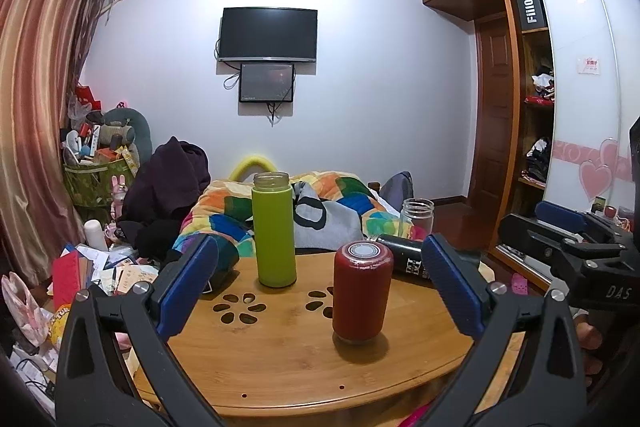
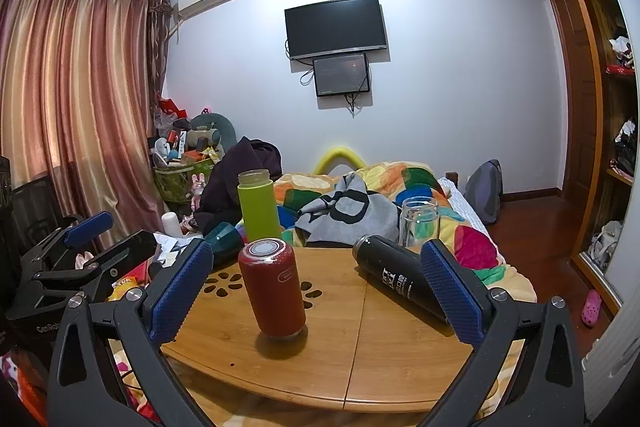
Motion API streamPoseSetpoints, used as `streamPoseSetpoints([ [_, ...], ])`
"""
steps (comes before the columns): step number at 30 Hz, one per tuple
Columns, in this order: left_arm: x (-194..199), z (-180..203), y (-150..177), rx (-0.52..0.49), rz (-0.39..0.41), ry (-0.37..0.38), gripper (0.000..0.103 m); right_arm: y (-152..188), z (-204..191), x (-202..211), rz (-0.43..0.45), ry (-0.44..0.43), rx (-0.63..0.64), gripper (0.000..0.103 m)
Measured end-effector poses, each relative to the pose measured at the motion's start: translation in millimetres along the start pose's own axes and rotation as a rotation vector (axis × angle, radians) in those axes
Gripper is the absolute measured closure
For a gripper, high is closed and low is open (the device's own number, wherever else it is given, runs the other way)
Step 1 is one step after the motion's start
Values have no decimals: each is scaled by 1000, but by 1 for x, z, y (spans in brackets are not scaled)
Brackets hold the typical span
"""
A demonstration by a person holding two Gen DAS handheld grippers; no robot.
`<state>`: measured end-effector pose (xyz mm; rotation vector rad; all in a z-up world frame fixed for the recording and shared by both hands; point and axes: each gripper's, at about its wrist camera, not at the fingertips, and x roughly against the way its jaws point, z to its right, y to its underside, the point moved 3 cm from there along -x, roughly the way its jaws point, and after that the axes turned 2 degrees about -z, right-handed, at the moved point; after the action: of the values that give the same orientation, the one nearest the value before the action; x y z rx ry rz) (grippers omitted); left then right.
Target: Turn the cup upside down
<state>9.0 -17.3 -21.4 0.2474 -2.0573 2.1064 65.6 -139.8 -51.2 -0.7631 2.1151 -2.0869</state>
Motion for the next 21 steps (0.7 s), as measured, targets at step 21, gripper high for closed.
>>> streamPoseSetpoints([
  [21, 0, 1, 0, -8, -1, -4, 0, 1, -2, 0, -4, -1, 2, 0],
])
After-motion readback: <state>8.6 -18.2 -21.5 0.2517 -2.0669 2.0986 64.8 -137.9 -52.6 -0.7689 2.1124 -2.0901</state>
